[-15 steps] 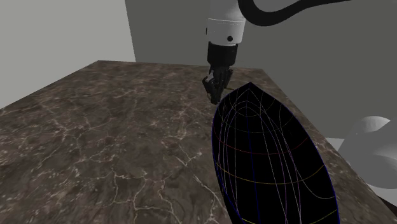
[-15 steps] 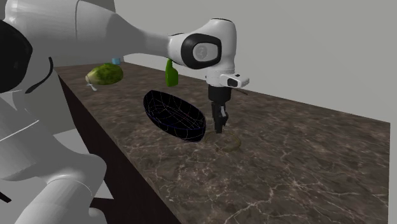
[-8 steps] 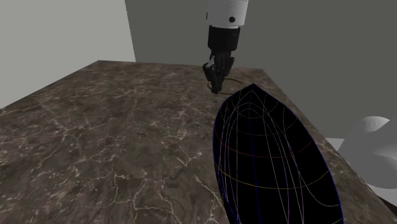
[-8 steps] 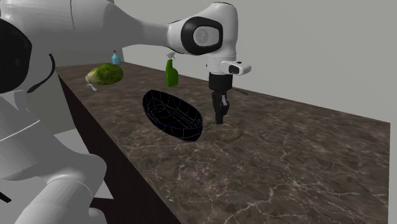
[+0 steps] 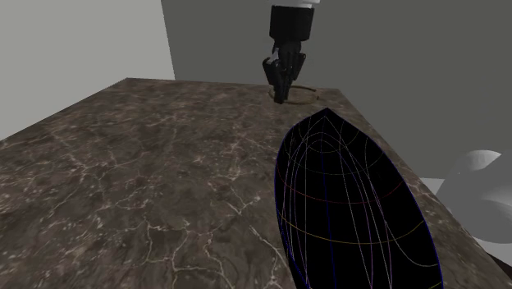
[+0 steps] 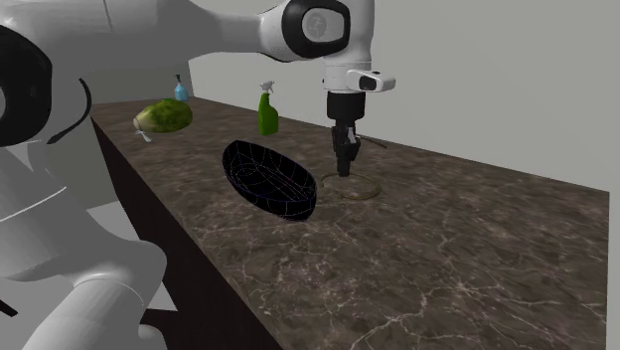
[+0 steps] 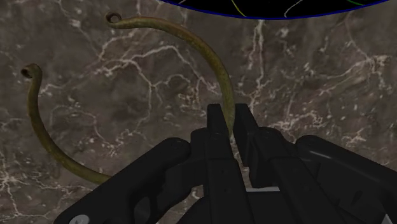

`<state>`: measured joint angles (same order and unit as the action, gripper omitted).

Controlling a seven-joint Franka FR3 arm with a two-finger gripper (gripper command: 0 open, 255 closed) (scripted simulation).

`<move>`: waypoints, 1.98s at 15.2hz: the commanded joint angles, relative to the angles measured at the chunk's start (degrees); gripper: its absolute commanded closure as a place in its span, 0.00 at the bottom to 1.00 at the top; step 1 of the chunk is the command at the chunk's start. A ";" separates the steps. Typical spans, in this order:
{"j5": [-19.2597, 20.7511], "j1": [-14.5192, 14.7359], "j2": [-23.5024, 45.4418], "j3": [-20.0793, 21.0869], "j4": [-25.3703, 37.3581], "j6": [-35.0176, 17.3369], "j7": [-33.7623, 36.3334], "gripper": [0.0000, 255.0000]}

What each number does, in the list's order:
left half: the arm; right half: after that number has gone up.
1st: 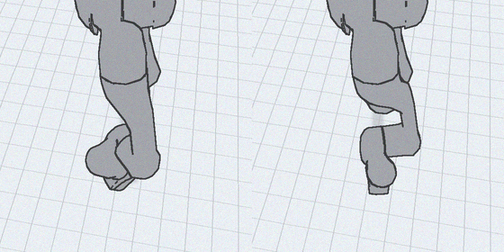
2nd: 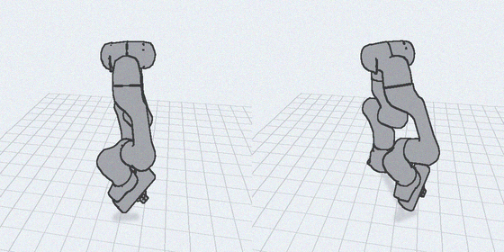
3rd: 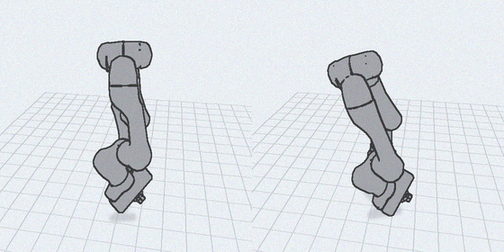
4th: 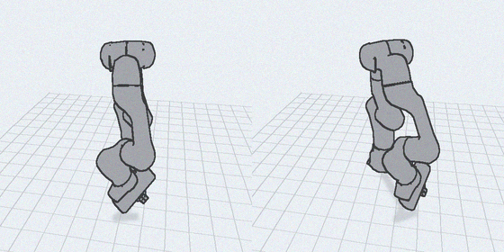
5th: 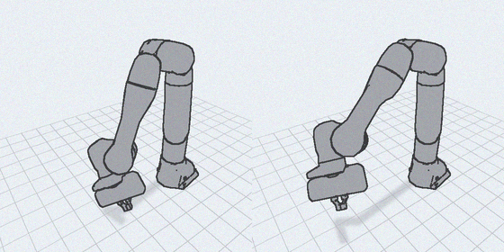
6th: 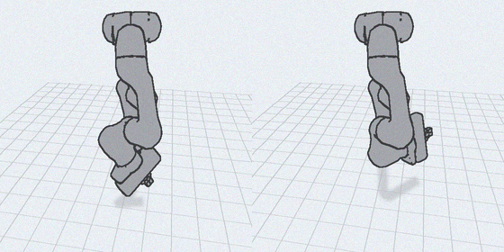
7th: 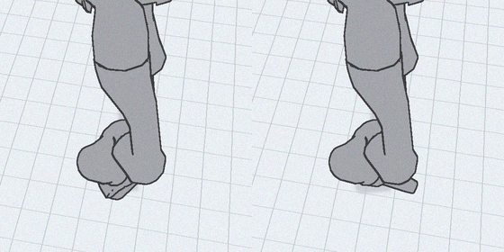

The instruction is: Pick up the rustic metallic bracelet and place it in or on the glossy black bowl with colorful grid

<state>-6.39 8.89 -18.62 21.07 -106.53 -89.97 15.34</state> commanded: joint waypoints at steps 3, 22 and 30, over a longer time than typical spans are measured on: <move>0.26 -0.10 0.80 0.01 3.87 3.12 0.32 1.00; -4.07 4.10 -4.45 6.95 8.05 11.09 12.22 1.00; -7.85 7.03 -6.84 14.22 8.84 12.37 22.76 1.00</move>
<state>-13.75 15.57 -25.07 34.53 -97.86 -77.91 36.83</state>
